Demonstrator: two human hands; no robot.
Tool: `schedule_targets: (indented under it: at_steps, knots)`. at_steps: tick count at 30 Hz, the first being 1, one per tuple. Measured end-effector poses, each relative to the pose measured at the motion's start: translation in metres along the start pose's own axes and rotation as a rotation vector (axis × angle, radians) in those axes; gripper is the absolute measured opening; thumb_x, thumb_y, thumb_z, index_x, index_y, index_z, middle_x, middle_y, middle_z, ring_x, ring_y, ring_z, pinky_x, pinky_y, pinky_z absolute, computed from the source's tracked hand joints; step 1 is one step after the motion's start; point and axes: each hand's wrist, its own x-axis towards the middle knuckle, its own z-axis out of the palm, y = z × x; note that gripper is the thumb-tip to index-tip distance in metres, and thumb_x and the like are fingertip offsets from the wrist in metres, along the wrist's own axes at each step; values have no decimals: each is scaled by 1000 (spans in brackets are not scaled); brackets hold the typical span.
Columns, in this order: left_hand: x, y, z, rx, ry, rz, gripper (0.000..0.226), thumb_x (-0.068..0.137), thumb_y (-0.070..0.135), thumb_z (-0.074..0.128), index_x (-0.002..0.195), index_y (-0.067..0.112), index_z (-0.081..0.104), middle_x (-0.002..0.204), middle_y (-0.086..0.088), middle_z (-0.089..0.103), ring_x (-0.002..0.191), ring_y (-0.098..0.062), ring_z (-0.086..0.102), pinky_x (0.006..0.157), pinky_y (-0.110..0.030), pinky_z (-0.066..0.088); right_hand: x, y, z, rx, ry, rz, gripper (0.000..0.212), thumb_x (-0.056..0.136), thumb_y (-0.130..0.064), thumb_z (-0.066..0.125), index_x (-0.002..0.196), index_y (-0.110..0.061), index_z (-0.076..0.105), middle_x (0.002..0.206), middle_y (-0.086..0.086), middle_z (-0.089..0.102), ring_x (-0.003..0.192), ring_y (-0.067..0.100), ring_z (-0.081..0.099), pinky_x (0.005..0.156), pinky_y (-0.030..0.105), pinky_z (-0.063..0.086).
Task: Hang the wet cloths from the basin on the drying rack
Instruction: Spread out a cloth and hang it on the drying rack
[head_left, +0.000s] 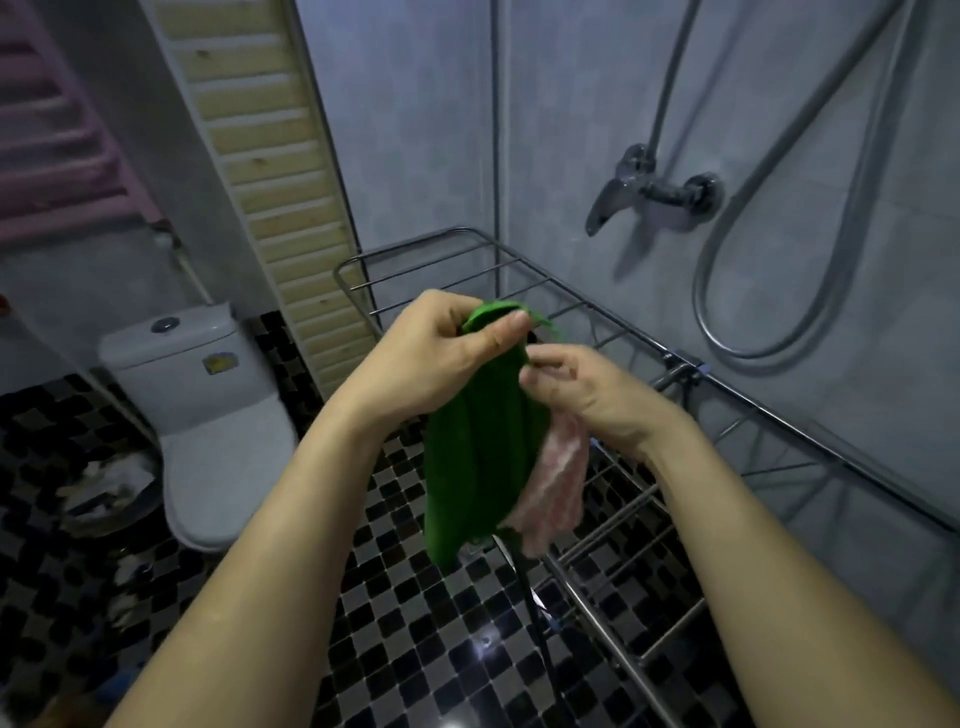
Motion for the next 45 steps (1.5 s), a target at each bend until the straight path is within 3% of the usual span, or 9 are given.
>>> schedule_targets:
  at_steps: [8, 12, 20, 25, 29, 33, 38, 41, 45]
  knots:
    - [42, 13, -5, -88, 230, 182, 48, 100, 30, 49, 57, 8, 42, 52, 1, 26, 44, -9, 25, 43, -25, 17, -12, 28, -59, -339, 188, 172, 35, 73, -27, 81, 106, -22, 72, 107, -2, 74, 103, 19, 69, 102, 43, 47]
    - [53, 1, 8, -199, 296, 159, 50, 100, 33, 47, 69, -5, 56, 61, -7, 46, 57, -16, 44, 47, -38, 31, -22, 28, -100, -503, 425, 237, 17, 81, -15, 75, 95, -23, 75, 99, 0, 74, 99, 18, 67, 95, 34, 48]
    - [50, -30, 63, -331, 239, 92, 37, 96, 37, 40, 89, 14, 69, 77, 5, 69, 75, -11, 66, 62, -24, 50, -27, 49, -152, -458, 1012, 201, 21, 90, -11, 54, 83, -17, 73, 66, 3, 65, 69, 21, 60, 63, 27, 43]
    - [27, -67, 111, -205, 201, -9, 34, 96, 31, 41, 91, 12, 69, 84, 1, 67, 81, -10, 65, 66, -21, 49, -27, 66, -176, -63, 1036, 64, 25, 91, -1, 52, 83, -13, 72, 62, -10, 71, 66, 11, 69, 66, 18, 52]
    - [21, -81, 124, -211, 262, -181, 28, 98, 23, 46, 83, 19, 69, 76, 1, 68, 72, -9, 64, 60, -19, 48, -14, 83, -189, -70, 1014, 46, 15, 88, -5, 58, 88, -7, 73, 80, 11, 70, 71, 12, 63, 64, 19, 46]
    - [28, -100, 121, -308, 390, -353, 20, 95, 16, 55, 87, 19, 72, 70, 4, 71, 62, -3, 66, 53, -16, 49, 13, 106, -188, -71, 975, 97, 12, 82, -1, 63, 81, -6, 74, 62, -4, 66, 62, 7, 61, 64, 18, 48]
    - [39, -156, 108, -266, 479, -635, 40, 98, 31, 53, 69, 4, 63, 63, -10, 57, 59, -23, 54, 55, -31, 44, 59, 136, -176, -39, 959, 177, 18, 78, 1, 63, 86, -10, 76, 57, -13, 69, 68, 10, 67, 70, 20, 53]
    - [51, -189, 105, -238, 536, -747, 35, 99, 28, 52, 73, 6, 62, 68, -15, 57, 61, -26, 55, 55, -38, 49, 85, 145, -164, 23, 986, 184, 23, 83, 3, 61, 103, 0, 72, 83, 1, 71, 73, 9, 64, 61, 5, 45]
    - [65, -219, 108, -143, 551, -869, 12, 94, 17, 56, 101, 11, 63, 87, -5, 67, 68, -21, 66, 63, -38, 59, 112, 165, -155, -56, 887, 250, 31, 89, -7, 62, 118, -15, 66, 122, 6, 63, 106, 18, 60, 86, 20, 42]
